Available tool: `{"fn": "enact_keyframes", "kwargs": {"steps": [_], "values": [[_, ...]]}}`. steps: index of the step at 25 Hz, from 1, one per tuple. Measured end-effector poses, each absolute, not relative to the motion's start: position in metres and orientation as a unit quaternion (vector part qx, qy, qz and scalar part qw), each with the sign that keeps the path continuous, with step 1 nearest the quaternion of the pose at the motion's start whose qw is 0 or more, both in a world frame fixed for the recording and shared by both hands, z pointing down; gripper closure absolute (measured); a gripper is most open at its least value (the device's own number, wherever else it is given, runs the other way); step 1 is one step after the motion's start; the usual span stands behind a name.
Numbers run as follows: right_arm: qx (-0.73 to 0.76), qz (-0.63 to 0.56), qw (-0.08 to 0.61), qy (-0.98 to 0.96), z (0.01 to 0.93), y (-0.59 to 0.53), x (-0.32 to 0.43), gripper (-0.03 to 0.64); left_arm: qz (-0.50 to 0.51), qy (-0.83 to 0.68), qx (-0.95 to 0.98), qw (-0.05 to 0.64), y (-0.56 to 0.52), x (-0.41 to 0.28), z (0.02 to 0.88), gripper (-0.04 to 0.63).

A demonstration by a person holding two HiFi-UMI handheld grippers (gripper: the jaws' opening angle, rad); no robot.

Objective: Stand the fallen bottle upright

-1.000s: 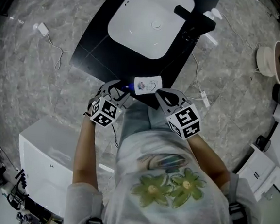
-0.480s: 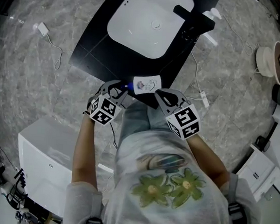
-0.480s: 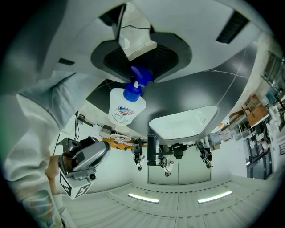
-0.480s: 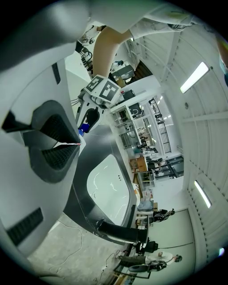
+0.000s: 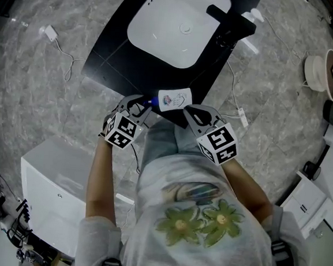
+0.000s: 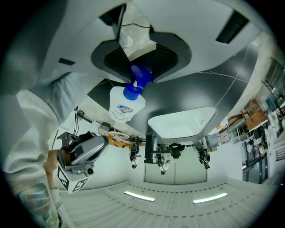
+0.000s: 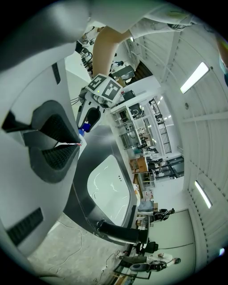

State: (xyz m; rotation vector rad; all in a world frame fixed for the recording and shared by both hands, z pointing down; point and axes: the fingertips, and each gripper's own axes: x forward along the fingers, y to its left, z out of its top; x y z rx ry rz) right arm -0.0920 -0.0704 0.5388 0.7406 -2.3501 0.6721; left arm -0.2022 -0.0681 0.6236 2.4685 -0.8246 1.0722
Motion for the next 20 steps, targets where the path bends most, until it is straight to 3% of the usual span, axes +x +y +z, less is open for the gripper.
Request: {"fn": "enact_keyframes", "kwargs": {"steps": [20], "values": [[0.275,0.240,0.278,-0.888,0.521,-0.071,-0.083,0.574,0.372,-0.331,0.859,0.123,-0.074,-0.194,0.577,0.442]]}}
